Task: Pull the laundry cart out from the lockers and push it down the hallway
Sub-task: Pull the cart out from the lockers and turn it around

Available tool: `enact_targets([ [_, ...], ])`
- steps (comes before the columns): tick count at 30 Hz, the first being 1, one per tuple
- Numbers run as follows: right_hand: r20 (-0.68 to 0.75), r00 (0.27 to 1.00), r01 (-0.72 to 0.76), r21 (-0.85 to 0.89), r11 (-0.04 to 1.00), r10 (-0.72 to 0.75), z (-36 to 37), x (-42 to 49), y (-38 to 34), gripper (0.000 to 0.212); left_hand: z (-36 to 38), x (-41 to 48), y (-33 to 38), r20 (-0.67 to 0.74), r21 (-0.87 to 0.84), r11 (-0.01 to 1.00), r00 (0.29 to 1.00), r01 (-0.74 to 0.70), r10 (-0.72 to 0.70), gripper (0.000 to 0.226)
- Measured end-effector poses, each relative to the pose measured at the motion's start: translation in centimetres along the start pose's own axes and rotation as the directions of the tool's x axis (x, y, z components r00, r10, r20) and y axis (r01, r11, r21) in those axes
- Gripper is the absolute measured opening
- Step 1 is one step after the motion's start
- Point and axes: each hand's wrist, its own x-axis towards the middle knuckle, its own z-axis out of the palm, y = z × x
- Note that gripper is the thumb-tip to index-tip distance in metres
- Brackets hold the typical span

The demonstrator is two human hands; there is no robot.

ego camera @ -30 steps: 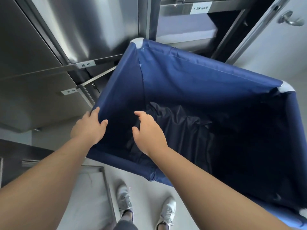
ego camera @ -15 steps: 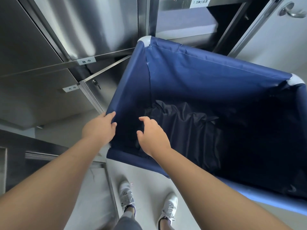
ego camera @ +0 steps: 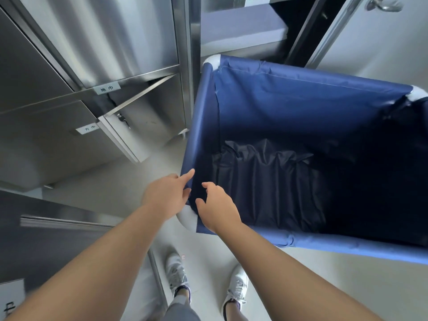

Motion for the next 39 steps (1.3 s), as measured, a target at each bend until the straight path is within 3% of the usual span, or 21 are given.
enact_targets([
  [4, 0.001, 0.999, -0.035, -0.003, 0.999, 0.035, -0.8, -0.7, 1.5, 0.051, 0.7, 0.6, 2.2, -0.001, 0.12, 0.985, 0.992, -0.128, 0.129, 0.051],
  [9, -0.023, 0.998, -0.061, -0.004, 0.998, 0.061, -1.7, -1.2, 2.7, 0.025, 0.9, 1.3, 4.6, 0.08, 0.204, 0.929, 0.951, -0.309, 0.298, 0.071],
  [12, -0.059, 0.993, -0.104, -0.018, 0.994, 0.102, -2.2, -1.0, 3.7, 0.03, 1.5, 1.6, 6.0, 0.091, 0.238, 0.898, 0.929, -0.371, 0.359, 0.074],
  [16, -0.049, 0.986, -0.158, 0.028, 0.987, 0.159, -2.4, -0.4, 5.1, 0.053, 2.0, 2.1, 7.9, 0.119, 0.182, 0.878, 0.896, -0.443, 0.428, 0.077],
  [18, -0.038, 0.981, -0.186, 0.083, 0.979, 0.19, -2.4, -0.3, 5.8, 0.063, 2.2, 2.4, 8.6, 0.137, 0.176, 0.849, 0.866, -0.499, 0.481, 0.078],
  [21, -0.061, 0.975, -0.207, 0.073, 0.976, 0.211, -2.5, -0.4, 7.1, 0.051, 1.9, 3.1, 10.0, 0.072, 0.236, 0.787, 0.818, -0.569, 0.57, 0.072],
  [26, -0.1, 0.966, -0.238, -0.007, 0.971, 0.237, -3.6, -0.8, 9.1, 0.038, 1.7, 5.1, 12.7, -0.11, 0.31, 0.649, 0.652, -0.695, 0.75, 0.056],
  [33, -0.135, 0.956, -0.27, -0.059, 0.961, 0.261, -6.0, -1.7, 12.3, 0.035, 3.8, 6.4, 15.8, -0.006, 0.284, 0.683, 0.711, -0.673, 0.703, 0.066],
  [39, -0.165, 0.928, -0.353, -0.09, 0.931, 0.336, -8.2, -3.3, 15.4, 0.031, 4.4, 7.5, 18.5, 0.023, 0.234, 0.71, 0.733, -0.665, 0.679, 0.056],
])
